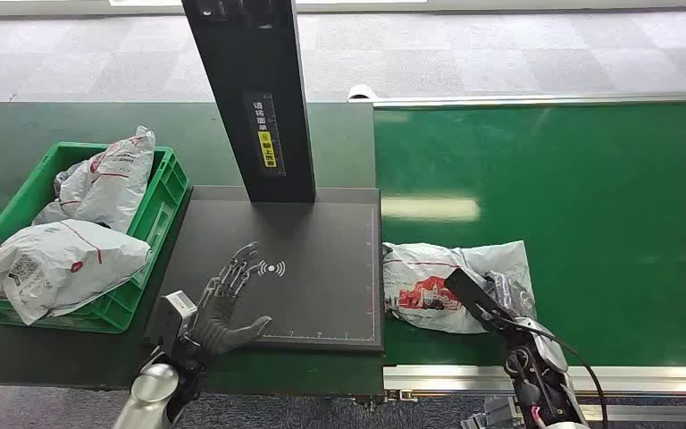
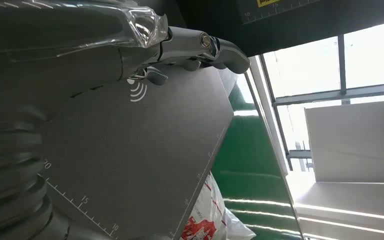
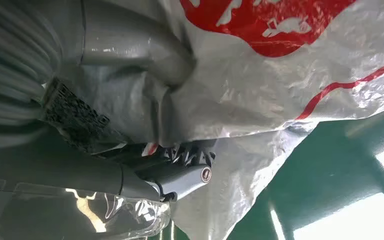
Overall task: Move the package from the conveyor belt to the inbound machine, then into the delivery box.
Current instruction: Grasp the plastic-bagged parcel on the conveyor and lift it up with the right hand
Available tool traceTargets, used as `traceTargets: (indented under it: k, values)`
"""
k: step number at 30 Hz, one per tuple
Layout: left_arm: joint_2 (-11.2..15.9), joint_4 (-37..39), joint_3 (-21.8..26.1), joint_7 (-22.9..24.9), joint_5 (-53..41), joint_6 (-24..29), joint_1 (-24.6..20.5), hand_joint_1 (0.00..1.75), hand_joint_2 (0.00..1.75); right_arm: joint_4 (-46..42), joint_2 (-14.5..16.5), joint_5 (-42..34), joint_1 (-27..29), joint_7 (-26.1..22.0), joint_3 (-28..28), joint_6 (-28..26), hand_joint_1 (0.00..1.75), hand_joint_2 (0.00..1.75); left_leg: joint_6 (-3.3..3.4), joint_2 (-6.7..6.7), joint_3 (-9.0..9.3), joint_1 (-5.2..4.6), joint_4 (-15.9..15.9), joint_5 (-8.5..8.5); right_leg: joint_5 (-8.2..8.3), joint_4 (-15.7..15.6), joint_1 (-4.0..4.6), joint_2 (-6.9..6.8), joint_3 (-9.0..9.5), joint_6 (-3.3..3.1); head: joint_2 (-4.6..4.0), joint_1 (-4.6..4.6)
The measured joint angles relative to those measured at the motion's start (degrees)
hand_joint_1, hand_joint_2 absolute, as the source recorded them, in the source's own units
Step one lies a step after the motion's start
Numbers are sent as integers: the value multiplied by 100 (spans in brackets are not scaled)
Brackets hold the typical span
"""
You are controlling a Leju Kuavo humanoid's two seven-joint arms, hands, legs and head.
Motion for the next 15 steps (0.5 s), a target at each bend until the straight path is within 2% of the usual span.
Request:
traceTargets:
  k: [15]
  values:
    - [-15,-3,5,-32,-81,175,1,0,175,-441,82,-122,178,-449,-52,-384,175,175,0,1,-1,0,0,0,0,0,0,0,-1,0,0,-1]
